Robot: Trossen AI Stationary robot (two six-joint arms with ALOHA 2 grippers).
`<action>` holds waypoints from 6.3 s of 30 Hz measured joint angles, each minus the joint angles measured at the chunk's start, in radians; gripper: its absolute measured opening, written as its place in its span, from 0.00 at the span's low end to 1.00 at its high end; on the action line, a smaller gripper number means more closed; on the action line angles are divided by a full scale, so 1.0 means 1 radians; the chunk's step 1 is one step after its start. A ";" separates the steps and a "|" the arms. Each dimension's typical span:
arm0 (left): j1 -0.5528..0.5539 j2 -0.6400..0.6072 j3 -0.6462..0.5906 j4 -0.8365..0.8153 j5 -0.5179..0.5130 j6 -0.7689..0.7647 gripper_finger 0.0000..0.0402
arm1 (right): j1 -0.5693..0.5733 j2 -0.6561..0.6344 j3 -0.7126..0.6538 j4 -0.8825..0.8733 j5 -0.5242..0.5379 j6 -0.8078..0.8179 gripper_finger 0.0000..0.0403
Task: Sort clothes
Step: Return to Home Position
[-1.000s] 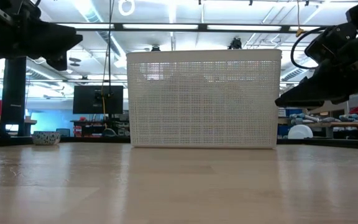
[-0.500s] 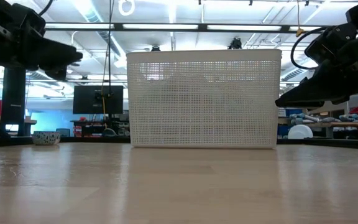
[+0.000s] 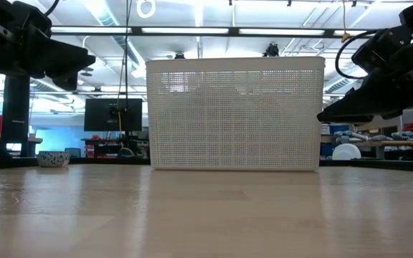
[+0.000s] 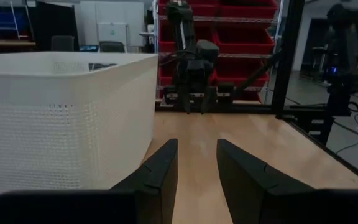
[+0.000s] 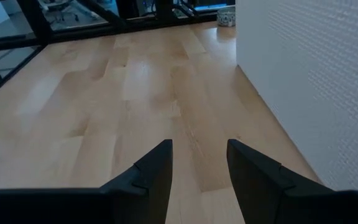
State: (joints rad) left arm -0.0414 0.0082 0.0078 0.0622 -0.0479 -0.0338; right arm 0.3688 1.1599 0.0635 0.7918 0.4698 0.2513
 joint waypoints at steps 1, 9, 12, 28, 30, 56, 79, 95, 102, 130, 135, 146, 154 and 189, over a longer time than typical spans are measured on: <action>0.000 0.000 0.000 -0.002 0.000 0.000 0.29 | -0.002 0.000 0.000 0.003 0.004 -0.011 0.38; 0.000 0.001 0.000 -0.002 0.000 0.000 0.29 | -0.010 -0.105 0.000 0.112 0.076 -0.162 0.38; 0.000 0.001 0.000 -0.002 0.000 0.000 0.29 | -0.011 -0.195 0.000 0.037 0.081 -0.156 0.38; 0.000 0.001 0.000 -0.001 0.000 0.000 0.29 | -0.106 -0.948 0.000 -0.804 -0.097 -0.029 0.38; 0.000 0.001 0.000 -0.001 0.000 0.000 0.29 | -0.106 -1.039 0.000 -0.892 -0.098 -0.026 0.38; 0.000 0.003 0.000 -0.002 -0.001 -0.001 0.29 | -0.113 -1.126 -0.055 -0.742 -0.228 -0.049 0.38; 0.000 0.003 0.000 -0.002 0.000 -0.001 0.29 | -0.503 -1.129 -0.056 -0.780 -0.478 -0.090 0.38; 0.000 0.003 0.000 -0.002 0.000 -0.001 0.29 | -0.503 -1.019 -0.051 -0.732 0.129 -0.127 0.38; 0.000 0.003 0.000 -0.002 0.000 -0.001 0.29 | -0.503 -0.968 -0.053 -0.697 0.203 -0.151 0.38; 0.000 0.003 0.000 -0.001 0.000 -0.001 0.29 | -0.503 -0.965 -0.052 -0.673 0.188 -0.150 0.38; 0.000 0.003 0.000 -0.002 0.000 0.000 0.29 | -0.503 -0.965 -0.052 -0.673 0.188 -0.150 0.38; 0.000 0.003 0.000 -0.001 0.000 -0.001 0.29 | -0.503 -0.965 -0.051 -0.673 0.188 -0.150 0.38; 0.000 0.003 0.000 -0.002 0.000 -0.001 0.29 | -0.503 -0.965 -0.051 -0.673 0.188 -0.150 0.38; 0.000 0.003 0.000 -0.002 0.000 -0.001 0.29 | -0.503 -0.965 -0.050 -0.673 0.187 -0.150 0.38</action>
State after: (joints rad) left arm -0.0414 0.0113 0.0074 0.0605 -0.0483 -0.0345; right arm -0.1341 0.1947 0.0132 0.1184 0.6571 0.1017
